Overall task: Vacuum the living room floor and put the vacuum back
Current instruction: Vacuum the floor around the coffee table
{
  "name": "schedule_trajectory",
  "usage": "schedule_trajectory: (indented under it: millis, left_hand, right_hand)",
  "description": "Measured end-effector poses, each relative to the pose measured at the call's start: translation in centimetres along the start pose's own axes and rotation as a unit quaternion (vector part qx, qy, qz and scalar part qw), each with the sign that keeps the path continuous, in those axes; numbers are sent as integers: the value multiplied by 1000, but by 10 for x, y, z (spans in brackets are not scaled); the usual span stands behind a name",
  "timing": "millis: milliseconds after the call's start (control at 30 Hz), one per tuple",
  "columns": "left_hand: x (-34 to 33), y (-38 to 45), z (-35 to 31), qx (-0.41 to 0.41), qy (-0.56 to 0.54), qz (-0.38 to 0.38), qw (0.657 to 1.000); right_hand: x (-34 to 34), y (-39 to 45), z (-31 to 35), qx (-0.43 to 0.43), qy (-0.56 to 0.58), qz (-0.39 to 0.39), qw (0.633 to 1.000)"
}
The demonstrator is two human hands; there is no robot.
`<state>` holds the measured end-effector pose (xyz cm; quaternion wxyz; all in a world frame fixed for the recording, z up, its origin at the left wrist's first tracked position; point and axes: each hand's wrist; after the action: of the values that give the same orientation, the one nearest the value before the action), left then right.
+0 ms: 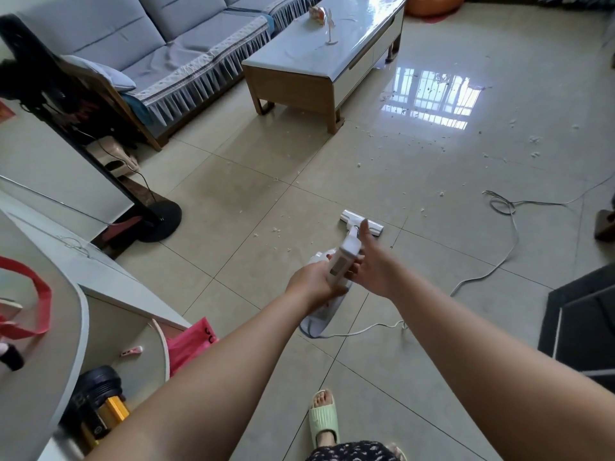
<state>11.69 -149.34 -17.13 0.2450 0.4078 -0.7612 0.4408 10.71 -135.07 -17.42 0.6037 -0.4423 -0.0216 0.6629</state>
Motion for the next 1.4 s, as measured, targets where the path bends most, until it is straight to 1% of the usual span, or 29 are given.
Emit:
schedule_trajectory:
  millis: [67, 100, 233, 300, 367, 467, 633, 867, 1033, 1167, 1400]
  left_hand:
    - [0, -2, 1, -10, 39, 4, 999]
    - [1, -3, 4, -19, 59, 7, 998]
    - [10, -2, 15, -68, 150, 24, 986]
    - [19, 4, 21, -105, 178, 29, 978]
    - [31, 11, 27, -142, 199, 26, 969]
    - [51, 27, 39, -170, 228, 16, 959]
    - [88, 50, 54, -202, 279, 10, 939]
    - [107, 77, 53, -212, 295, 14, 932]
    - [109, 102, 40, -222, 303, 12, 927]
    - [109, 129, 25, -226, 285, 14, 932]
    - [109, 178, -7, -233, 272, 11, 933]
  right_hand:
    - [2, 11, -1, -35, 92, -46, 994]
    - [2, 18, -2, -52, 108, -72, 990]
    - [4, 33, -4, -128, 82, -161, 975]
    - [1, 39, -5, -155, 71, -194, 966]
    - [-10, 49, -5, -161, 72, -224, 958]
    - [-28, 68, -2, -151, 60, -270, 949]
    - [-53, 96, 6, -125, 127, -273, 945]
    - [-56, 118, 19, -105, 144, -287, 941]
    - [-42, 136, 36, -102, 139, -288, 942]
    - [-25, 147, 58, -106, 128, -304, 938]
    - [6, 164, 105, -106, 124, -305, 938]
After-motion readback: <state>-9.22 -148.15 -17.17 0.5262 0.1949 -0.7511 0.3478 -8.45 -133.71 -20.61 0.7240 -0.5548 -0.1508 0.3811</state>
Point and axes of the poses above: each hand's wrist, its own y-axis towards the middle knuckle, its own x-axis out of the back of the hand, z = x × y, and after that the axes turned 4 degrees about z, right-handed
